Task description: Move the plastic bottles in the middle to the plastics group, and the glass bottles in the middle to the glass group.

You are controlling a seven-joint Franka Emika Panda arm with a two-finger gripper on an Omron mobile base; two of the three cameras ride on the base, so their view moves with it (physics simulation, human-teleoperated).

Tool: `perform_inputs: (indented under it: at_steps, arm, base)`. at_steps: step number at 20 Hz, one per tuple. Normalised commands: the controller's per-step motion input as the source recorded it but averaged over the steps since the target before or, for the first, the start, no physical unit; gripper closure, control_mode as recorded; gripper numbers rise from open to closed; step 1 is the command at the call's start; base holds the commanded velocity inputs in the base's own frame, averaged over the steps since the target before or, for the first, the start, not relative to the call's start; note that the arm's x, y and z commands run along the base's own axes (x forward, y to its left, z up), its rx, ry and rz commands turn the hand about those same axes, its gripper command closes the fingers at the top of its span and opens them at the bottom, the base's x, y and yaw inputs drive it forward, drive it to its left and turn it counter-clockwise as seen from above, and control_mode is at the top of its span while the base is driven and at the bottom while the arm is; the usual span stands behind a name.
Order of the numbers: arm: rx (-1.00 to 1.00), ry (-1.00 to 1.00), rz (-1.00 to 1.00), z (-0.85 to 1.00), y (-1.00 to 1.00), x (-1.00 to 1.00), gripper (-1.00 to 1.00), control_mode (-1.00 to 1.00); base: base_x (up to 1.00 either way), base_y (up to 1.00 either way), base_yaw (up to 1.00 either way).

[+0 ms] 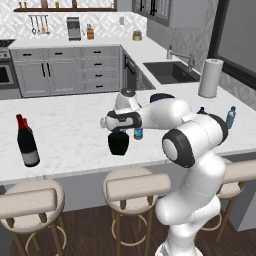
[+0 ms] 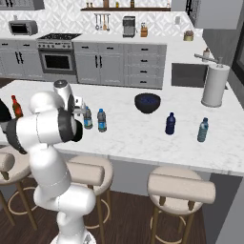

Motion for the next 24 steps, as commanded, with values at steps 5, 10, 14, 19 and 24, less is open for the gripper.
perform_inputs:
  at_steps: [5, 10, 14, 19, 24]
  arm:
    - [0.00, 0.00, 0.04, -0.20, -0.03, 0.07, -1.00, -1.00]
    - [0.00, 0.00, 0.02, -0.05, -0.01, 0.03, 1.00, -1.00]
    - [-0.01, 0.06, 0.00, -0.26, 0.00, -0.10, 1.00, -1.00]
    - [-0.04, 0.04, 0.00, -0.33, 0.00, -0.23, 1.00, -1.00]
    - [0.00, 0.00, 0.00, -0.13, 0.00, -0.42, 1.00, -1.00]
  base:
    - [0.00, 0.00, 0.00]
    - [0.00, 0.00, 0.00]
    - [0.00, 0.00, 0.00]
    - [0.00, 0.00, 0.00]
    - [0.00, 0.00, 0.00]
